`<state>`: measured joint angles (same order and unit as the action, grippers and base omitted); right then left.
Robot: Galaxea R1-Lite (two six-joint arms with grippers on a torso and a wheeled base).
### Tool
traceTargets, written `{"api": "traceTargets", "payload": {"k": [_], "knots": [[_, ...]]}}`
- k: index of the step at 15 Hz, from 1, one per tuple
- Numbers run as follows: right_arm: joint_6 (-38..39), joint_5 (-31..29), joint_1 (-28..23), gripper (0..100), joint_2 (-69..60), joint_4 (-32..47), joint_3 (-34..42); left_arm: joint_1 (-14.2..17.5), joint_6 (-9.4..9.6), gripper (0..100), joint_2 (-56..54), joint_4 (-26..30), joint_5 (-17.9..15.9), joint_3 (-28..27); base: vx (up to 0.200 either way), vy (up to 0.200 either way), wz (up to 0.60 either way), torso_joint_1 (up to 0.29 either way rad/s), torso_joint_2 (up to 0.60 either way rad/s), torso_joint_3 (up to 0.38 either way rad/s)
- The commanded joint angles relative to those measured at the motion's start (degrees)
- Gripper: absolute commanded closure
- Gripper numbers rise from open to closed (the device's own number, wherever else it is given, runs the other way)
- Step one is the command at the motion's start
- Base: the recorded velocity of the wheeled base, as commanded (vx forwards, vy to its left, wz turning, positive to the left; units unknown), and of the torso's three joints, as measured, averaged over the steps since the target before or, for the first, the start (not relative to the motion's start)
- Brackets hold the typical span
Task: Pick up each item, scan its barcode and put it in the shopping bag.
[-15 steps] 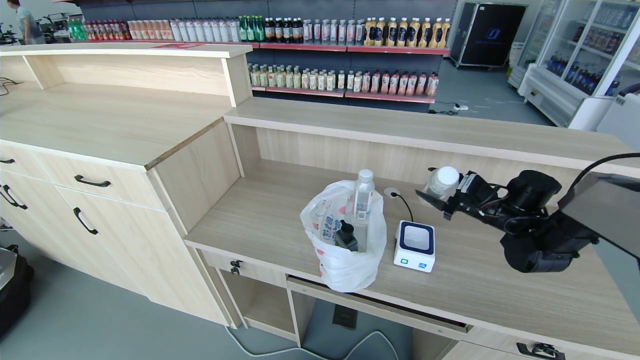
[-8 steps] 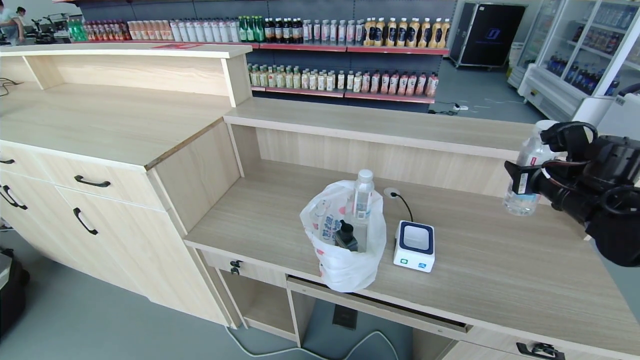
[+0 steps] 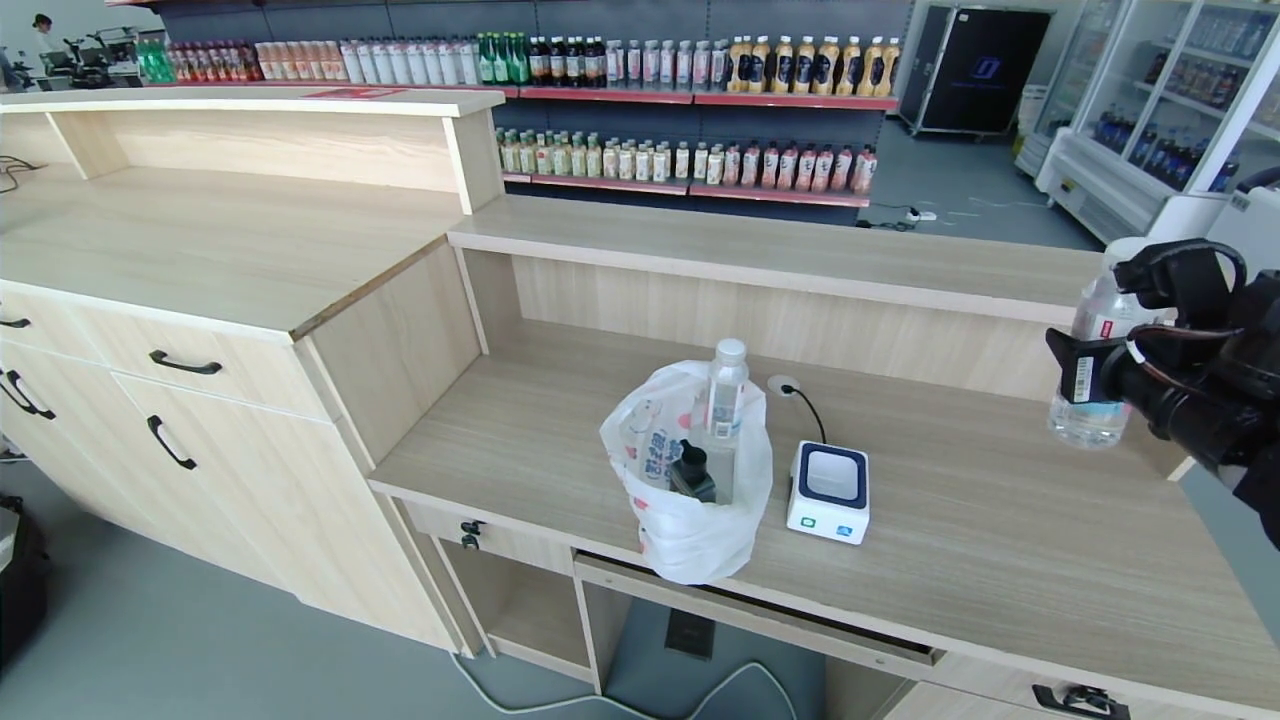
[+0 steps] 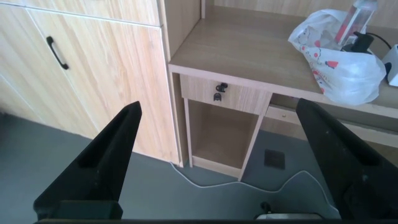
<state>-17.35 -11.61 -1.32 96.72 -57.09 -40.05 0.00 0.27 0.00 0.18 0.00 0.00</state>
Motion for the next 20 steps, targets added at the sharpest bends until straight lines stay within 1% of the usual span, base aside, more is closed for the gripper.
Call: {"api": "traceTargets", "payload": {"k": [1, 3, 4, 5, 8, 13, 14, 15, 16, 17, 20], "knots": [[-0.1, 0.9, 1.8, 100, 1.1, -1.4, 0.1, 0.0, 0.0, 0, 0.0, 0.0, 0.0, 0.0, 0.0, 0.0, 0.6, -0.007, 0.0, 0.002], [-0.2, 1.2, 5.5, 100, 8.0, -7.2, -2.4, 0.0, 0.0, 0, 0.0, 0.0, 0.0, 0.0, 0.0, 0.0, 0.6, -0.007, 0.0, 0.005], [-0.2, 1.2, 6.6, 100, 9.7, -8.4, -3.3, 0.0, 0.0, 0, 0.0, 0.0, 0.0, 0.0, 0.0, 0.0, 0.6, 0.002, 0.0, 0.002], [0.3, 3.3, 9.1, 100, 12.7, -9.7, -4.3, 0.0, 0.0, 0, 0.0, 0.0, 0.0, 0.0, 0.0, 0.0, 0.6, 0.002, 0.0, 0.002], [1.4, 11.1, 10.6, 100, 18.9, -10.5, -4.2, 0.0, 0.0, 0, 0.0, 0.0, 0.0, 0.0, 0.0, 0.0, 0.0, 0.0, 0.0, 0.0], [4.3, 12.5, 10.9, 100, 27.0, -14.4, -4.7, 0.0, 0.0, 0, 0.0, 0.0, 0.0, 0.0, 0.0, 0.0, 0.0, 0.0, 0.0, 0.0], [5.6, 14.5, 10.9, 100, 28.3, -15.6, -4.6, 0.0, 0.0, 0, 0.0, 0.0, 0.0, 0.0, 0.0, 0.0, 0.0, 0.0, 0.0, 0.0], [6.7, 18.6, 10.8, 100, 29.8, -17.4, -4.7, 0.0, 0.0, 0, 0.0, 0.0, 0.0, 0.0, 0.0, 0.0, 0.0, 0.0, 0.0, 0.0], [6.8, 21.3, 10.6, 100, 30.6, -18.0, -5.0, 0.0, 0.0, 0, 0.0, 0.0, 0.0, 0.0, 0.0, 0.0, 0.0, 0.0, 0.0, 0.0], [6.7, 22.8, 10.3, 100, 32.1, -18.5, -5.7, 0.0, 0.0, 0, 0.0, 0.0, 0.0, 0.0, 0.0, 0.0, 0.0, 0.0, 0.0, 0.0], [6.6, 23.1, 10.2, 100, 36.4, -20.9, -7.8, 0.0, 0.0, 0, 0.0, 0.0, 0.0, 0.0, 0.0, 0.0, 0.0, 0.0, 0.0, 0.0]]}}
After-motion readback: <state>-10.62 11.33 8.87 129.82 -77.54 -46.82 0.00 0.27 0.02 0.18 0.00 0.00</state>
